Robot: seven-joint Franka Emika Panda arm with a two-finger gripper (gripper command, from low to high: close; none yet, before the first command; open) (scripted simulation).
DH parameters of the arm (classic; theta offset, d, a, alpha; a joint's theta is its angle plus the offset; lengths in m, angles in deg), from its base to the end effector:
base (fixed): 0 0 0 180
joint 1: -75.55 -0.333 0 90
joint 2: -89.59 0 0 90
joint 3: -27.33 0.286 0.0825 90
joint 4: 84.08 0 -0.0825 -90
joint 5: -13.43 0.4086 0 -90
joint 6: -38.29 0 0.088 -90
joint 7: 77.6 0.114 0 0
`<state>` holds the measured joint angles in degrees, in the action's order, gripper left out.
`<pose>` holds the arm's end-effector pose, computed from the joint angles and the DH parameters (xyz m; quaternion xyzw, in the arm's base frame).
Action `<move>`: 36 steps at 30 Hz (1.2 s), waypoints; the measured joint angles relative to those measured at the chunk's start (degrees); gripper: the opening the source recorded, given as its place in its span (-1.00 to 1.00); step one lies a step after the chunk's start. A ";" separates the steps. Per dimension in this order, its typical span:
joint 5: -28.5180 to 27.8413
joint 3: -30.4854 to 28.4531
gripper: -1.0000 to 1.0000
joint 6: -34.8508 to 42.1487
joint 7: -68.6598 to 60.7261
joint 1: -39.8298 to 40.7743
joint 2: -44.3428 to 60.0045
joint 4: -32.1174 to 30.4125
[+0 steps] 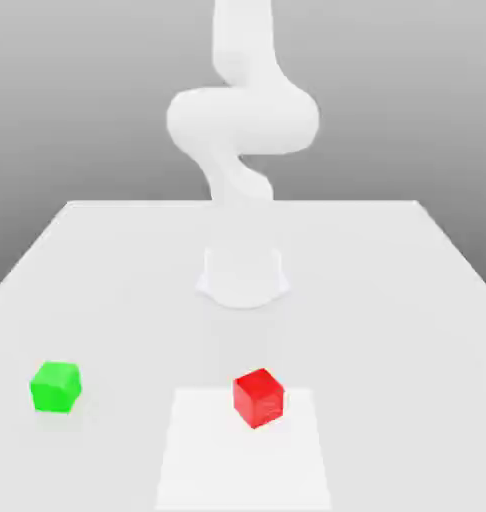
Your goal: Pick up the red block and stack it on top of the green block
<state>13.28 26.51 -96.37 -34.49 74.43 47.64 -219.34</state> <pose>0.4243 0.0009 0.6322 -0.8713 0.3409 -0.3266 0.1342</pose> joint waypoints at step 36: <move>1.25 -2.33 -1.00 -33.75 -27.06 -5.77 46.09 -29.03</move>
<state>14.53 24.18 -130.12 -61.55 68.65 93.73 -248.37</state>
